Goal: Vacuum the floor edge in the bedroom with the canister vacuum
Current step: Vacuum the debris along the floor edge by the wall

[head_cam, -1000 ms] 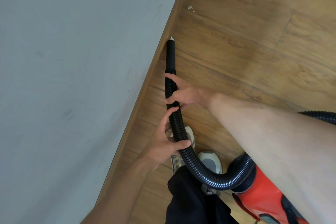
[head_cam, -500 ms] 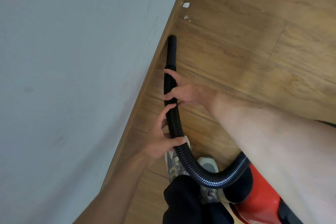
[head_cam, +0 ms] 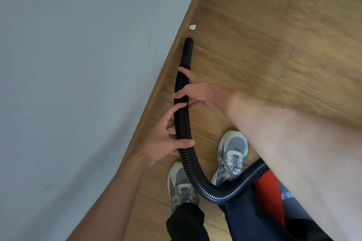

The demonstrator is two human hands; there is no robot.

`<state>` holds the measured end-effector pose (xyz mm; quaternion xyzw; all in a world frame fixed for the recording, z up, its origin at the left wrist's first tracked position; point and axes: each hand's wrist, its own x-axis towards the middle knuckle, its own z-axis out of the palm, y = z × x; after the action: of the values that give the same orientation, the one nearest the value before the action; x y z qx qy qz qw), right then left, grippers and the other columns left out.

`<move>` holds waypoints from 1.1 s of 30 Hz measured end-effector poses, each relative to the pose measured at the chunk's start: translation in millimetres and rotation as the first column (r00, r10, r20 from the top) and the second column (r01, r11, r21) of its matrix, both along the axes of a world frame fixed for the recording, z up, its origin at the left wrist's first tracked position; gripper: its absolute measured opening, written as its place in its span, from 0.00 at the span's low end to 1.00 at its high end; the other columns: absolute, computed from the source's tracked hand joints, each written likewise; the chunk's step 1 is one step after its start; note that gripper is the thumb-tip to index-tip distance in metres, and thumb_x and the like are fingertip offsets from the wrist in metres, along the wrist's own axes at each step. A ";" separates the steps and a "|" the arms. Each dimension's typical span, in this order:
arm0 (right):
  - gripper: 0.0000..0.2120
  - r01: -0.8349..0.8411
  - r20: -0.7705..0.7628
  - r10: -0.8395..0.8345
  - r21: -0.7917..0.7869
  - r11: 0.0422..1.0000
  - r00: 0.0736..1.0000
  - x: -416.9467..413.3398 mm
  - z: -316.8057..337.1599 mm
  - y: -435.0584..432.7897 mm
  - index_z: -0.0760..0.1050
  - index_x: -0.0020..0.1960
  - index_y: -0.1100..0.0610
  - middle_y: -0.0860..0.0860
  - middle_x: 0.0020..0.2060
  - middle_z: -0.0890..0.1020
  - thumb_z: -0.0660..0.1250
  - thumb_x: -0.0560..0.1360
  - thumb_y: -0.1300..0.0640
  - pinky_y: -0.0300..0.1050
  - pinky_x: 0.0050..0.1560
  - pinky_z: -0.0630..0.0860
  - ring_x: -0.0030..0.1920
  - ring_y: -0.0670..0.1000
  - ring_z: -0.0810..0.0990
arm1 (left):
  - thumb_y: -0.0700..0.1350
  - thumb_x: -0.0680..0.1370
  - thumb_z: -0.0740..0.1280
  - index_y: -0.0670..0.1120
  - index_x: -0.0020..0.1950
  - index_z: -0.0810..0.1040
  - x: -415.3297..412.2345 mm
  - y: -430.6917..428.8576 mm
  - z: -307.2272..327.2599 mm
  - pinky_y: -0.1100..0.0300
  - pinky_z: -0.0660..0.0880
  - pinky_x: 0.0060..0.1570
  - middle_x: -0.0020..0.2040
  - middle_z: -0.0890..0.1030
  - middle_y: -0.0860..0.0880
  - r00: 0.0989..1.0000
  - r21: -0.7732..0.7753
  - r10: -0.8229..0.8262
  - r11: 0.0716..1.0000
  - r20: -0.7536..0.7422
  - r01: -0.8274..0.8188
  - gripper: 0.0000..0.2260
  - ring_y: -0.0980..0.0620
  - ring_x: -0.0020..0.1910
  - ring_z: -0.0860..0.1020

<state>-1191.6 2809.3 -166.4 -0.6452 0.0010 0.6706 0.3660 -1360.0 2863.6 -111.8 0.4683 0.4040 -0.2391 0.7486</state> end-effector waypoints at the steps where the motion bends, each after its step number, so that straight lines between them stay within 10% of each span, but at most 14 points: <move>1: 0.44 0.002 -0.006 -0.002 -0.003 1.000 1.000 1.9 0.3 -1.6 0.53 0.78 0.36 0.50 0.62 0.72 0.71 0.75 0.66 0.41 0.36 0.81 0.54 0.49 0.79 | 0.29 0.69 0.77 0.68 0.70 0.69 2.0 -0.6 0.5 0.53 0.82 0.39 0.65 0.73 0.46 1.000 -0.003 -0.012 1.000 -0.005 0.012 0.43 0.52 0.45 0.84; 16: 0.45 -0.045 0.012 0.045 0.013 0.999 0.999 27.7 -2.9 -3.2 0.55 0.78 0.35 0.46 0.52 0.74 0.71 0.74 0.67 0.53 0.52 0.83 0.51 0.49 0.79 | 0.28 0.69 0.76 0.68 0.70 0.68 32.0 -12.1 2.8 0.53 0.83 0.40 0.65 0.72 0.48 0.998 0.018 0.014 1.000 -0.068 -0.013 0.44 0.50 0.47 0.83; 33: 0.44 -0.084 0.057 0.083 0.013 0.996 0.995 76.9 -6.6 -2.5 0.56 0.77 0.35 0.47 0.53 0.75 0.70 0.74 0.67 0.44 0.42 0.83 0.50 0.48 0.79 | 0.30 0.69 0.77 0.70 0.69 0.68 78.7 -20.6 -6.6 0.55 0.82 0.40 0.64 0.73 0.49 0.998 0.030 0.058 0.998 -0.029 -0.057 0.43 0.53 0.45 0.83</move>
<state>-1114.6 2806.8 -173.0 -0.6606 -0.0415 0.6667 0.3426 -1281.3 2843.0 -118.3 0.4636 0.4318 -0.2184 0.7423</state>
